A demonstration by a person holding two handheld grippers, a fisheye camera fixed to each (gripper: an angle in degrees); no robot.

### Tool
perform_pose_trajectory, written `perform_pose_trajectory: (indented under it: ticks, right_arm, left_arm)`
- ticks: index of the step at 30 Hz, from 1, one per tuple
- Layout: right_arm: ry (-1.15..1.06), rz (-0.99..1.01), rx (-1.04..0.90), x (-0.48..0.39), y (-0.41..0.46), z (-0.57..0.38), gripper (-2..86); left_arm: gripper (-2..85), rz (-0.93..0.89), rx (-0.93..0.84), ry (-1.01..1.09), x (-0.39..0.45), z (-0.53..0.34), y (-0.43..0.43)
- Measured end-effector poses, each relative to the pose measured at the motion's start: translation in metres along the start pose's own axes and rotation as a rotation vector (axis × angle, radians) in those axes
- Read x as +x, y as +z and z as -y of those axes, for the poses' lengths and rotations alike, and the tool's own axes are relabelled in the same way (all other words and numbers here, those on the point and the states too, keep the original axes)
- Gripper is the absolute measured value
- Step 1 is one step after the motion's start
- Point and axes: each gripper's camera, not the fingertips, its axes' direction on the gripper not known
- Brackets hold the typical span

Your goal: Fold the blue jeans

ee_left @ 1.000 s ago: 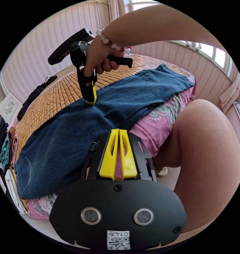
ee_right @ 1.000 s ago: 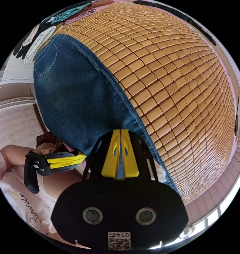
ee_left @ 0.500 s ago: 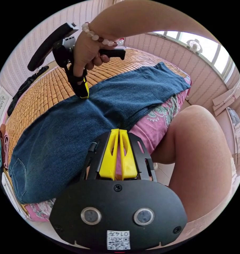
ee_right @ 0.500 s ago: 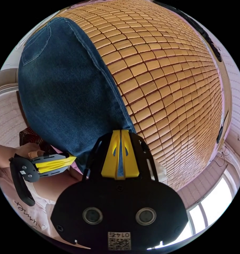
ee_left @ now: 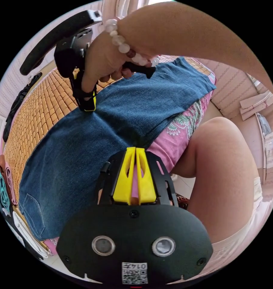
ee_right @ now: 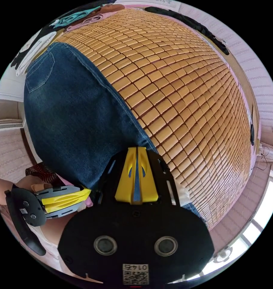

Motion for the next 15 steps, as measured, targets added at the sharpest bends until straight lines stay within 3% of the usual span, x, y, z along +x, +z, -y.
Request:
perform_pose_trajectory:
  ticks: [2,6,10,15]
  right_arm:
    - [0.009,0.120,0.131,0.011,0.001,-0.046,-0.9]
    - [0.250,0.278,0.498,0.056,-0.007,-0.204,-0.6]
    - [0.626,0.230,0.775,0.086,0.023,-0.396,1.8]
    - [1.065,0.028,0.865,0.087,0.102,-0.570,10.2]
  left_arm:
    - [-1.0,-0.005,-0.032,-0.001,0.006,0.011,0.002]
    - [-1.0,0.025,-0.017,0.092,0.032,0.041,-0.009]
    - [-0.9,0.078,0.021,0.173,0.062,0.084,-0.015]
    - [-0.2,0.185,0.107,0.284,0.109,0.145,-0.004]
